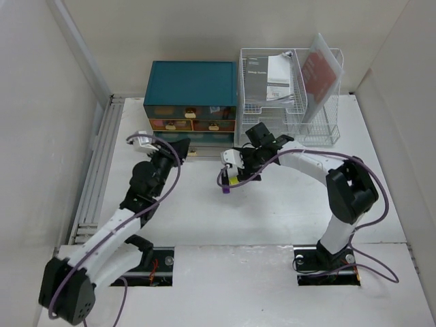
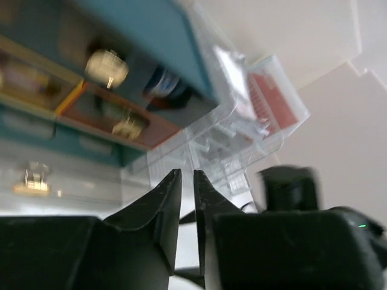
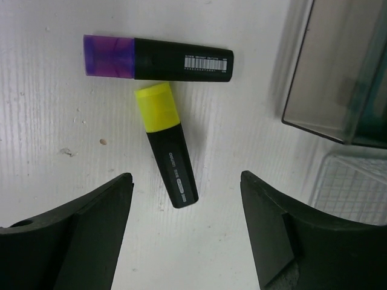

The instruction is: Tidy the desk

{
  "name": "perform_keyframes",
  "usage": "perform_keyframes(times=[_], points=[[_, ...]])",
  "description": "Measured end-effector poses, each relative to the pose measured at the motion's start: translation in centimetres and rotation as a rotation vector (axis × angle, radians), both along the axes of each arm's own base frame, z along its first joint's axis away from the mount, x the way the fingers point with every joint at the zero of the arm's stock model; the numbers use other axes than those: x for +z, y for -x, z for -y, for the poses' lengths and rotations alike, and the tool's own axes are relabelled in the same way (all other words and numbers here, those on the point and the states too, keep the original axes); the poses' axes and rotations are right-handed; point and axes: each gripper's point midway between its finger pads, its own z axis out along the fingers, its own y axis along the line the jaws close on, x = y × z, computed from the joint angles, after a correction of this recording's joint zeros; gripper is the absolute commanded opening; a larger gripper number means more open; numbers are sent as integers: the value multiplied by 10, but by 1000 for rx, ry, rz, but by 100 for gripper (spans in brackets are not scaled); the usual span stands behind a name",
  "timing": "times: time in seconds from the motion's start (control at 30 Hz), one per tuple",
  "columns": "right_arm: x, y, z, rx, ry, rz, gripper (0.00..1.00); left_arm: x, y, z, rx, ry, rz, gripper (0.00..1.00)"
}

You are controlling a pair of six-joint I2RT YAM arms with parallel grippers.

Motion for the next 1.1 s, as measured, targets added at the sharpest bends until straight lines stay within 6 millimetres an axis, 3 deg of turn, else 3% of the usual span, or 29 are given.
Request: perform_keyframes(times=[0.1,0.2,0.3,0.37,0.47,0.57,0.6,0.63,0.67,0.93,1.1], points=[[-14,1,-2,6,38,-7,76,53,8,-13,46,-76,64,11],[-25,3,-3,10,70,-16,73,99,16,-27,83,-208,101,20],[-34,6,-4,13,98,-23,69,132,26,-38,94,-351,125,33],[-42,8,-5,13,116,-36,65,143,35,-47,100,-454,149,41],[-55,9,-5,7,140,-64,54,134,49,-61,126,-570,174,53],[-55,6,-7,-1,145,-63,40,99,65,-73,141,-636,180,66],[-55,5,-7,-4,146,-64,31,85,69,-77,147,-654,175,66],[-55,4,-8,-9,146,-64,6,75,74,-82,155,-663,176,66],[-55,3,-9,-8,146,-59,0,70,78,-85,161,-670,181,66],[-45,6,-17,-35,136,-79,0,85,92,-99,220,-643,260,67],[2,1,-46,-52,46,-17,0,83,90,-97,214,-653,255,68]])
